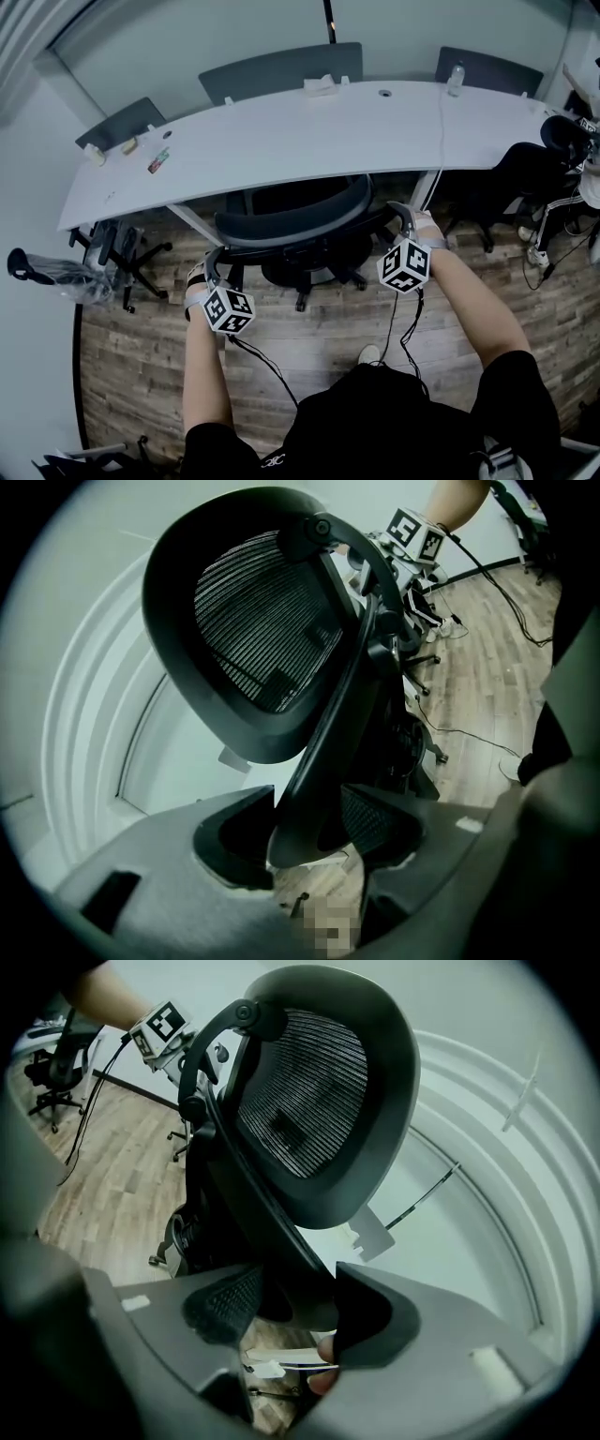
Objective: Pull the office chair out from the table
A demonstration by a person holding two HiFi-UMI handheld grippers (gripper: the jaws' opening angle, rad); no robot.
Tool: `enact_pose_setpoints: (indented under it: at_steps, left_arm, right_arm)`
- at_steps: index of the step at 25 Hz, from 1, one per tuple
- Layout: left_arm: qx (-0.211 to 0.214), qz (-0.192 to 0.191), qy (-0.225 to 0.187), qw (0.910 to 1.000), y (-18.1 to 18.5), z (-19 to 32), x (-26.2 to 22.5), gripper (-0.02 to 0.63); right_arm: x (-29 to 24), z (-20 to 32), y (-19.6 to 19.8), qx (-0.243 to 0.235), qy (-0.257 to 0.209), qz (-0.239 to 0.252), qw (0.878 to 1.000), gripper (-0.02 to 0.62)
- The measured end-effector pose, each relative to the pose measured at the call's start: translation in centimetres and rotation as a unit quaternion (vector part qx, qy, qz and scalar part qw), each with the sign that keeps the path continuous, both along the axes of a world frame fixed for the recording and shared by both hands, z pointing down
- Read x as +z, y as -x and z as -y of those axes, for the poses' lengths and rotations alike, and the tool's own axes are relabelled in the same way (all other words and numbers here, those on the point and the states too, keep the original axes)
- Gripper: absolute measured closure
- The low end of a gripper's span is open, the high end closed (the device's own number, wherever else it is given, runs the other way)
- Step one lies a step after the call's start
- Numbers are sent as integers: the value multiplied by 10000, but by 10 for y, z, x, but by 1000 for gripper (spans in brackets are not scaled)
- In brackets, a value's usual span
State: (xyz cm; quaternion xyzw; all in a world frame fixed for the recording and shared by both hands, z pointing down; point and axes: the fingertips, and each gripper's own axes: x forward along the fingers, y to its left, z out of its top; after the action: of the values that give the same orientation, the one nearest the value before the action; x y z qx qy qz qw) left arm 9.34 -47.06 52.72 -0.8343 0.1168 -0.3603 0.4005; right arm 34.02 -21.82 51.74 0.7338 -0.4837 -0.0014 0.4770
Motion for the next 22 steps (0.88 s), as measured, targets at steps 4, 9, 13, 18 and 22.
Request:
enact_pose_setpoints:
  at_steps: [4, 9, 13, 18, 22]
  left_arm:
    - [59, -105, 21, 9999, 14, -6, 0, 387]
    - [183, -189, 76, 9996, 37, -11, 1, 385]
    - [238, -213, 116, 9994, 54, -15, 1, 385]
    - [396, -303, 233, 9985, 72, -21, 1, 382]
    - [455, -298, 256, 9982, 86, -22, 0, 382]
  right_arm:
    - [0, -7, 16, 214, 20, 39, 9998, 351]
    - [3, -16, 42, 405, 65, 107, 9991, 350]
    - [2, -22, 63, 503, 16, 149, 9986, 348]
    - [3, -34, 88, 561, 69, 228, 9981, 348]
    - [2, -39, 109, 583, -12, 242, 9980, 348]
